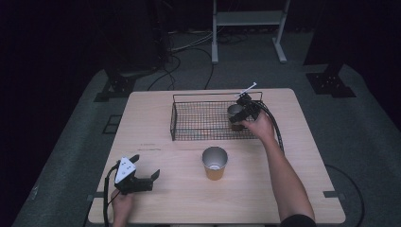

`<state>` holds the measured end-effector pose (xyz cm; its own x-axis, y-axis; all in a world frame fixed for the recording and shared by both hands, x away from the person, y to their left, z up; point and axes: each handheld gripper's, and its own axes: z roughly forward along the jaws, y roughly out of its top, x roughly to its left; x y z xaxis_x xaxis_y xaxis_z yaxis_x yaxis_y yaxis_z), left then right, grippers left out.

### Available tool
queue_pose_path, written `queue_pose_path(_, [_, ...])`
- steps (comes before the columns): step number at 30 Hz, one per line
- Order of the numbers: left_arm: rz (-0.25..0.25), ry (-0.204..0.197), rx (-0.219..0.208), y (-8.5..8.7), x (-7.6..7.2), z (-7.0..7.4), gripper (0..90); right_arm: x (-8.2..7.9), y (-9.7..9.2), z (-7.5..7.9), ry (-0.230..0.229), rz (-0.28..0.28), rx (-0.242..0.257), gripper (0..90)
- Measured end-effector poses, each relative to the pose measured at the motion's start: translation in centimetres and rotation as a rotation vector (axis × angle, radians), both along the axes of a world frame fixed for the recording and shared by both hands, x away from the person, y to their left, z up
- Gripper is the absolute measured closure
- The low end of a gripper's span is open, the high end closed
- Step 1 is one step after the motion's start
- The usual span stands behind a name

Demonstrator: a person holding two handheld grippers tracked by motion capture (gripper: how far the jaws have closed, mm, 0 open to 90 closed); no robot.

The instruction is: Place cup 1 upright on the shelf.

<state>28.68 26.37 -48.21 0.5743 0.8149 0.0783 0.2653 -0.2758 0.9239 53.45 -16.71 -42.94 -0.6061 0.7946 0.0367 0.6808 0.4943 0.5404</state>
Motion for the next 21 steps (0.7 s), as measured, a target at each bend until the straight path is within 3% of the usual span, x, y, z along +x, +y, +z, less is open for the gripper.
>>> queue_pose_path(10, [0.000,0.000,0.000,0.00,0.00,0.00,0.0,-0.58,0.04,-0.23,-0.010,0.016,-0.019,14.8])
queue_pose_path(21, [0.000,0.000,0.001,0.00,0.02,0.00,0.0,-0.80,-0.20,0.20,-0.027,0.018,0.013,11.7])
